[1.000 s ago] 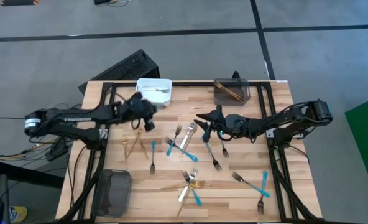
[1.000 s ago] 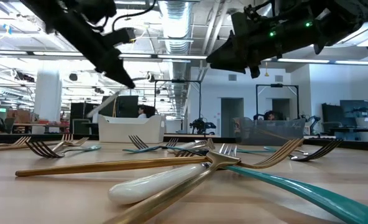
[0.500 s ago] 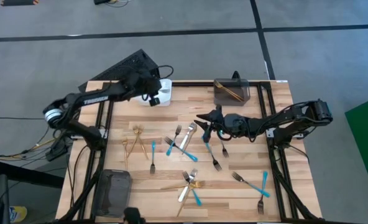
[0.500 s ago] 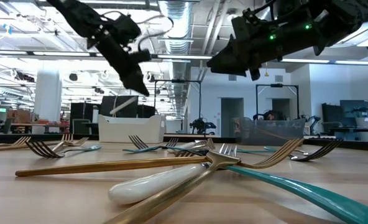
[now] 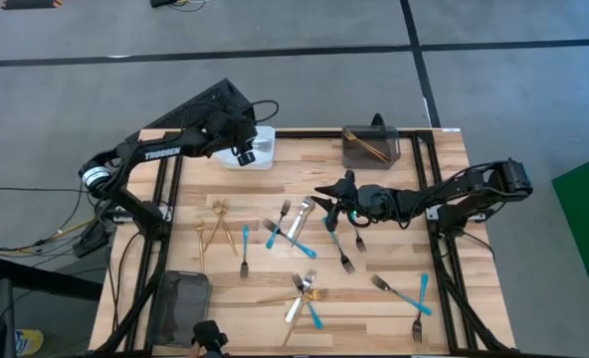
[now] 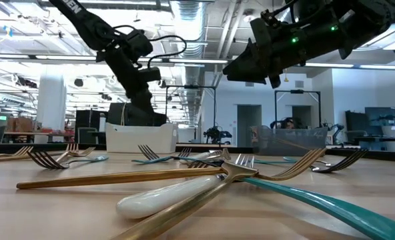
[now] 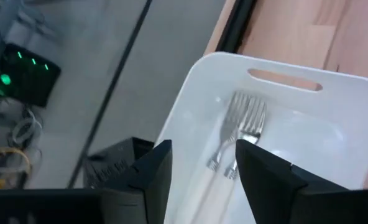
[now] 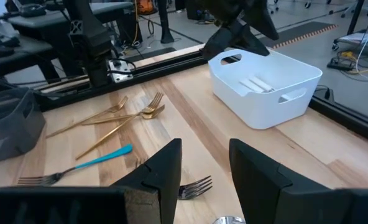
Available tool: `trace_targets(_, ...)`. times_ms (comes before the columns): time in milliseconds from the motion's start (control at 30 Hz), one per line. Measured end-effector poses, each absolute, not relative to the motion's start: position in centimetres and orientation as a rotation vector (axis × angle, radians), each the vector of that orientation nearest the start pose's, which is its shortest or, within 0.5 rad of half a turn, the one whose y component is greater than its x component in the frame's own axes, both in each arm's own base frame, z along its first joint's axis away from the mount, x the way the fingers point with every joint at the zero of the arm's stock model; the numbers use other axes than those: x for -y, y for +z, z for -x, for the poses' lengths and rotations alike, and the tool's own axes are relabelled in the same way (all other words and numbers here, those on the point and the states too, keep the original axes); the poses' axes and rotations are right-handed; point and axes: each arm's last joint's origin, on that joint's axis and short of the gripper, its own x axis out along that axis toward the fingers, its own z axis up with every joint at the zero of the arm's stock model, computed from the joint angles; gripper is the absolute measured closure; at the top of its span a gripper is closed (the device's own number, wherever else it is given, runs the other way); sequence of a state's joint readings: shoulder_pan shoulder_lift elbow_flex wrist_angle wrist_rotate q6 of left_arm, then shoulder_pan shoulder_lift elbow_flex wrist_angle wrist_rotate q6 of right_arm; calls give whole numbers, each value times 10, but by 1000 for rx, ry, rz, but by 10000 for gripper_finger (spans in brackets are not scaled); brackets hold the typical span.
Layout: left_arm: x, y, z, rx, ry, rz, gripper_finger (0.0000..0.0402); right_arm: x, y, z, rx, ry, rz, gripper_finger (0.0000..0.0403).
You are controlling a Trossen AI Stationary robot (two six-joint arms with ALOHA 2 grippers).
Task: Sort silverware by color (type)
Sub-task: Put the white fork into the white bin, then put the gold fork into the top black bin
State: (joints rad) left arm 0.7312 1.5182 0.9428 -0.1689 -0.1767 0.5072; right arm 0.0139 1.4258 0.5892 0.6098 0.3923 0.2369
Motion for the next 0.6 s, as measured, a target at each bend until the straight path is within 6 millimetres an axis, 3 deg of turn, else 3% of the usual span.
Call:
trace_targets(300, -176, 232, -227, -972, 601, -74, 237, 7, 201, -283, -170, -412, -268, 244)
trace_targets(600, -114, 225, -214, -850, 559, 52, 256, 5, 190, -279, -252, -470, -353, 244)
